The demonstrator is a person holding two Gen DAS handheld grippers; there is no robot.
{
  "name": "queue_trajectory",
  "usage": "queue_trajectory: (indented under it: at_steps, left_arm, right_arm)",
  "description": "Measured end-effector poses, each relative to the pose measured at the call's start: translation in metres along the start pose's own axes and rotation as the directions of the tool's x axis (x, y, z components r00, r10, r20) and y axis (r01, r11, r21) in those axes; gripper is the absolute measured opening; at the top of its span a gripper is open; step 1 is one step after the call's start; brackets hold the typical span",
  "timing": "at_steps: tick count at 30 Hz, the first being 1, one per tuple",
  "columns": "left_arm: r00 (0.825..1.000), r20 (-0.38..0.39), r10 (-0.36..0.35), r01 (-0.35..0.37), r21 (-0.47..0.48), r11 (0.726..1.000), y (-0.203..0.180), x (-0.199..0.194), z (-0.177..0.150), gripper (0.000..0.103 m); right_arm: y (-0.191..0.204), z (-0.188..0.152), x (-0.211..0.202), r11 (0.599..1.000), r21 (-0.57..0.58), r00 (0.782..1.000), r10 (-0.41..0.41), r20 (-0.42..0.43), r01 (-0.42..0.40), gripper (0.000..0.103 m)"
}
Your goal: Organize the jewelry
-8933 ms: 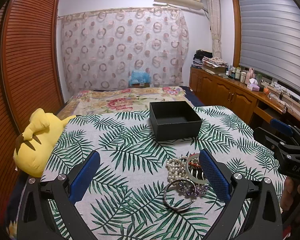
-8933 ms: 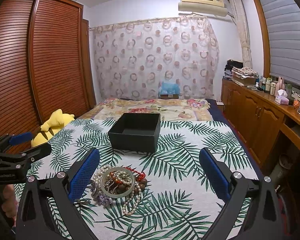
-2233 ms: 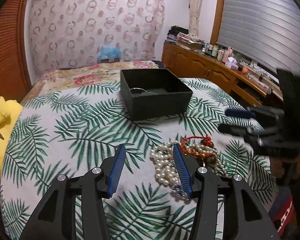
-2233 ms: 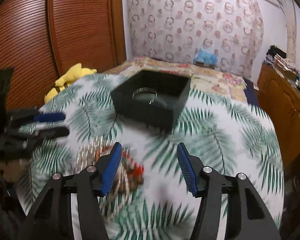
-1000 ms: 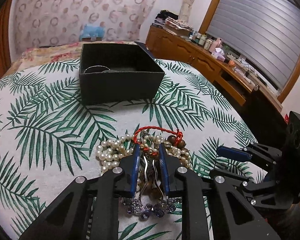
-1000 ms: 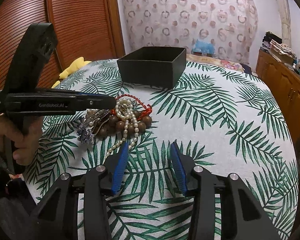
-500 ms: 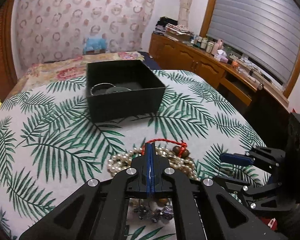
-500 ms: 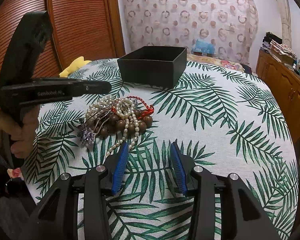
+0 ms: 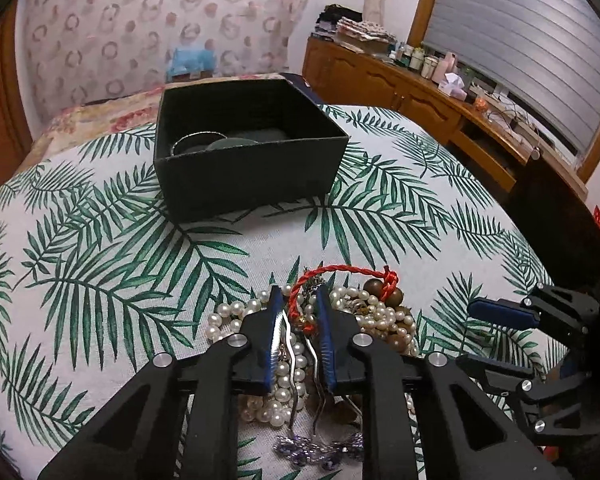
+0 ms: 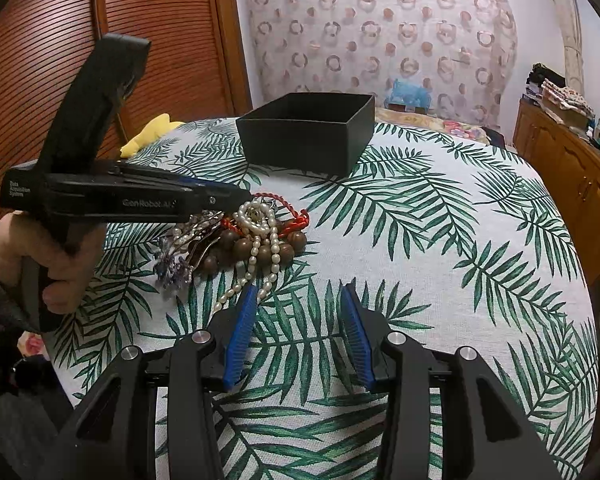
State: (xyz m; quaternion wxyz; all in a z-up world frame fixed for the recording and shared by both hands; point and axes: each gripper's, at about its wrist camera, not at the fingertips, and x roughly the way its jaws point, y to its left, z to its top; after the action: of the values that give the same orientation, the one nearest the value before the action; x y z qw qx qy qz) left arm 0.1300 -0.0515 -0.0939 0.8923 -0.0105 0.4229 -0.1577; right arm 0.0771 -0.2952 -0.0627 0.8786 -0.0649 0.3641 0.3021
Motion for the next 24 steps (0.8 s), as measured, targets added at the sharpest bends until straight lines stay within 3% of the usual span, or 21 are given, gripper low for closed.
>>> queue_trajectory:
  at_steps: [3,11,24]
  left_arm:
    - [1.0,-0.002,0.009,-0.009,0.021,1.0,-0.001,0.0,-0.001,0.005]
    - [0.996,0.09,0.007,-0.01,0.038,0.999,-0.008,-0.03,0.003,0.004]
    - [0.964,0.264,-0.034,0.021,0.055,0.998,-0.022,-0.098,0.015,0.004]
  right_arm:
    - [0.0,0.0,0.0,1.0,0.0,1.0,0.0,0.0,0.0,0.046]
    - [0.0,0.0,0.0,1.0,-0.001,1.0,0.0,-0.002,0.0,0.046]
    - [0.011,0.009,0.01,1.0,-0.027,0.999,0.001,-0.042,-0.002,0.046]
